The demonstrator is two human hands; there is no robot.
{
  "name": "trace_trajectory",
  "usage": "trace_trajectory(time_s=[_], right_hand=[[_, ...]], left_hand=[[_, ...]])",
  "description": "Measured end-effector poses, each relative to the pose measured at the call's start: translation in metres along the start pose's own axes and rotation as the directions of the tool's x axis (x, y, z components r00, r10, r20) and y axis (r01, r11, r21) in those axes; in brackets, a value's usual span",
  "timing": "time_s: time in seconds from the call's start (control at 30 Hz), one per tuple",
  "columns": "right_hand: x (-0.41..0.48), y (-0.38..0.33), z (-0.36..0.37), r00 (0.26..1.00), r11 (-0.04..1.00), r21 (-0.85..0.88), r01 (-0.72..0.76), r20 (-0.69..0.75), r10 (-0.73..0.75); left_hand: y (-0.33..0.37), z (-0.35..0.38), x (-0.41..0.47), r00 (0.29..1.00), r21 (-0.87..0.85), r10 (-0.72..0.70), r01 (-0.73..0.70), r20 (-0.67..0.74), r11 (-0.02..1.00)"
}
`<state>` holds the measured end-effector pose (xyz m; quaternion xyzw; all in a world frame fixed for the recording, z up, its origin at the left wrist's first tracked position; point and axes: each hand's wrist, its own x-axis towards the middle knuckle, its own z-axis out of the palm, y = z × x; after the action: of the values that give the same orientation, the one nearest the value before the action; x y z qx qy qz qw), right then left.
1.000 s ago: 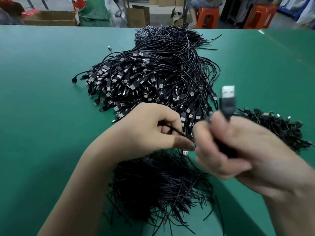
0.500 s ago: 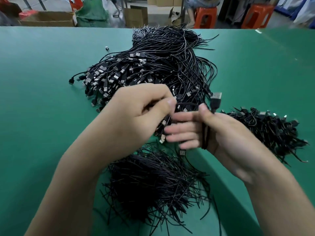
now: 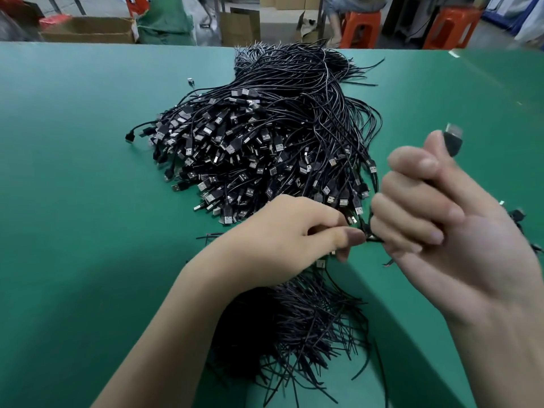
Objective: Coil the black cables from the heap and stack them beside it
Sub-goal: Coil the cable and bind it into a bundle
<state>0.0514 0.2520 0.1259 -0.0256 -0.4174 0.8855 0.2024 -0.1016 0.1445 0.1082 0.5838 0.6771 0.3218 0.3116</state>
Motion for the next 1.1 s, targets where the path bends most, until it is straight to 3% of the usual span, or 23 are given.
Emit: trace_trajectory(time_s=[0.1,0.2,0.27,0.3,0.4,0.5,0.57,0.73,0.9,1.1], right_hand=[[-0.006,-0.002,-0.002,0.977,0.947,-0.288,-0.145,0.11,0.183],[-0.009,0.006,-0.007,0.935,0.682,-0.701,-0.209,0.062,0.35],[-0.006,0.015,-0.008,0.903,0.54,-0.791,-0.288,-0.036,0.428],[-0.003,0.02,-0.009,0.904,0.52,-0.797,-0.306,-0.072,0.42],[0.005,0.03,-0.013,0.962,0.653,-0.715,-0.25,-0.107,0.251],[0.01,0.032,-0.02,0.984,0.89,-0.433,-0.143,-0.156,0.082],[0.012,0.032,-0.021,0.978,0.958,-0.271,-0.09,-0.206,0.034],[0.015,0.029,-0.016,0.956,0.995,-0.095,-0.02,-0.294,-0.008],[0.014,0.03,-0.006,0.888,0.981,-0.153,0.119,-0.426,-0.174],[0.014,0.029,0.008,0.91,0.979,-0.077,0.188,-0.361,-0.204]], left_hand=[[-0.004,-0.013,-0.003,0.998,0.081,-0.029,0.033,-0.046,0.996],[-0.006,-0.026,-0.01,0.983,0.087,0.007,0.009,-0.184,0.996],[-0.002,-0.031,-0.015,0.965,0.049,0.056,-0.045,-0.257,0.998],[0.001,-0.03,-0.016,0.957,0.05,0.082,-0.071,-0.278,0.996],[0.011,-0.022,-0.018,0.944,0.05,0.109,-0.098,-0.312,0.994],[0.019,-0.014,-0.018,0.941,0.059,0.092,-0.077,-0.326,0.995],[0.023,-0.01,-0.018,0.943,0.054,0.092,-0.079,-0.32,0.995],[0.025,0.006,-0.008,0.995,0.265,-0.009,0.036,-0.102,0.964],[0.01,0.006,-0.001,0.995,0.14,-0.086,0.094,-0.059,0.986],[-0.004,-0.004,-0.003,0.997,-0.092,-0.003,0.009,0.072,0.996]])
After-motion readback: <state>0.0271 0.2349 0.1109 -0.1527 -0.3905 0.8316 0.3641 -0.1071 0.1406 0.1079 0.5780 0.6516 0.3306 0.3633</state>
